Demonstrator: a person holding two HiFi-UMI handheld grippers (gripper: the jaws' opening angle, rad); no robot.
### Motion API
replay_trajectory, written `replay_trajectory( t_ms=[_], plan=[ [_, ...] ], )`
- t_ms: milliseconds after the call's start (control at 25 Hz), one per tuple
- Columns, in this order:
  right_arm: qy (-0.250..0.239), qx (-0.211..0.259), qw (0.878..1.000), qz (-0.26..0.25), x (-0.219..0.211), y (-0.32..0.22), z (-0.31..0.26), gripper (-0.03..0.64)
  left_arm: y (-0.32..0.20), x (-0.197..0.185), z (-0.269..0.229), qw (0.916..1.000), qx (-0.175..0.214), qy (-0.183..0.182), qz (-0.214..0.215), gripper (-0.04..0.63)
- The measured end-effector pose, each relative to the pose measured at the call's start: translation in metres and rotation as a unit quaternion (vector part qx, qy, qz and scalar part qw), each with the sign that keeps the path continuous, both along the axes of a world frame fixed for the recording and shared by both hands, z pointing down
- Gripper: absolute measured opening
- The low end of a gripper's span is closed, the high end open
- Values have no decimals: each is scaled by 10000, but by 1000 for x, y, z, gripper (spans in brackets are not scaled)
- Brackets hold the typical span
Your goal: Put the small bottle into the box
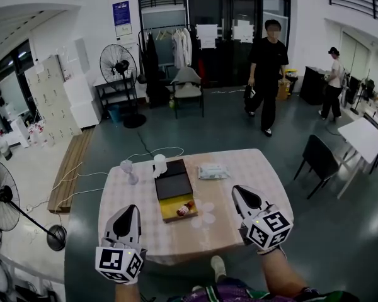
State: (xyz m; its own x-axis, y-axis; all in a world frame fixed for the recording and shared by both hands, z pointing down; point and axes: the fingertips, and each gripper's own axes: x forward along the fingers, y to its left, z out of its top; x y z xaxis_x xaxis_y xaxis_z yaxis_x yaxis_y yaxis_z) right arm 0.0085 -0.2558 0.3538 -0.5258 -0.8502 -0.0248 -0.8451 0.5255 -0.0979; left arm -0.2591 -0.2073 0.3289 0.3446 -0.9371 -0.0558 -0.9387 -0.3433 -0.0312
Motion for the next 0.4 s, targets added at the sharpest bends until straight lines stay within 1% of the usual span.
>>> replay_trajectory(
  t_ms=[160,400],
  plan=[
    [-14,11,10000,1,1,2,-3,5,1,4,-2,10000,16,2,49,23],
    [-20,17,10000,-14,-3,5,8,5,4,4,14,9999,53,-29,136,23]
  ],
)
